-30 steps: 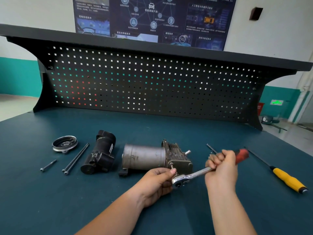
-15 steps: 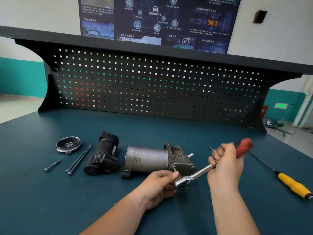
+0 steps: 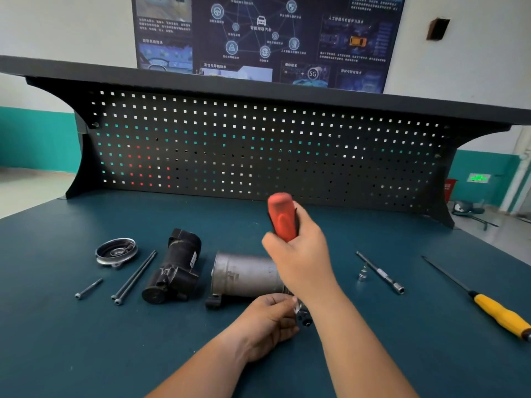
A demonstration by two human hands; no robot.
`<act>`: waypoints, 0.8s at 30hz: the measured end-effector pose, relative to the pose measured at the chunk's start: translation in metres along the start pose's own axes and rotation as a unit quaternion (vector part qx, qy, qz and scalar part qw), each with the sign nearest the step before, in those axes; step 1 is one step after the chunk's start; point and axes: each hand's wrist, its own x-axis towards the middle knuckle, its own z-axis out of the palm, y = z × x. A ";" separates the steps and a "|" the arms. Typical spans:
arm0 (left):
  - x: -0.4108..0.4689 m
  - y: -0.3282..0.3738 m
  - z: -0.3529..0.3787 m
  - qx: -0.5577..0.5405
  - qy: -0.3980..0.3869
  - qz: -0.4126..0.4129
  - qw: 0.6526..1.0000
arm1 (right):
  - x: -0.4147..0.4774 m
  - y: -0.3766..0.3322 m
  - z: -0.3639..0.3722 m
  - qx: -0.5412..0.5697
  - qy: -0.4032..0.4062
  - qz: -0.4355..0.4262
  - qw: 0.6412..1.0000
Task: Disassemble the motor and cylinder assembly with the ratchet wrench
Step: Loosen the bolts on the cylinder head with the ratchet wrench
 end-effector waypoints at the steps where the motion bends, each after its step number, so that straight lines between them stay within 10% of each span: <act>1: 0.000 0.000 0.000 0.001 -0.001 0.002 1.000 | 0.000 0.000 0.000 0.002 0.000 0.001 1.000; 8: -0.006 0.004 0.003 -0.010 -0.009 0.007 1.000 | -0.004 0.019 -0.031 0.152 0.200 0.117 0.961; 21: -0.003 0.002 0.003 -0.023 0.004 0.001 1.000 | -0.046 0.093 -0.073 0.516 0.419 0.351 0.660; 24: -0.003 0.003 0.003 -0.015 0.004 -0.001 1.000 | -0.045 0.092 -0.073 0.499 0.430 0.338 0.672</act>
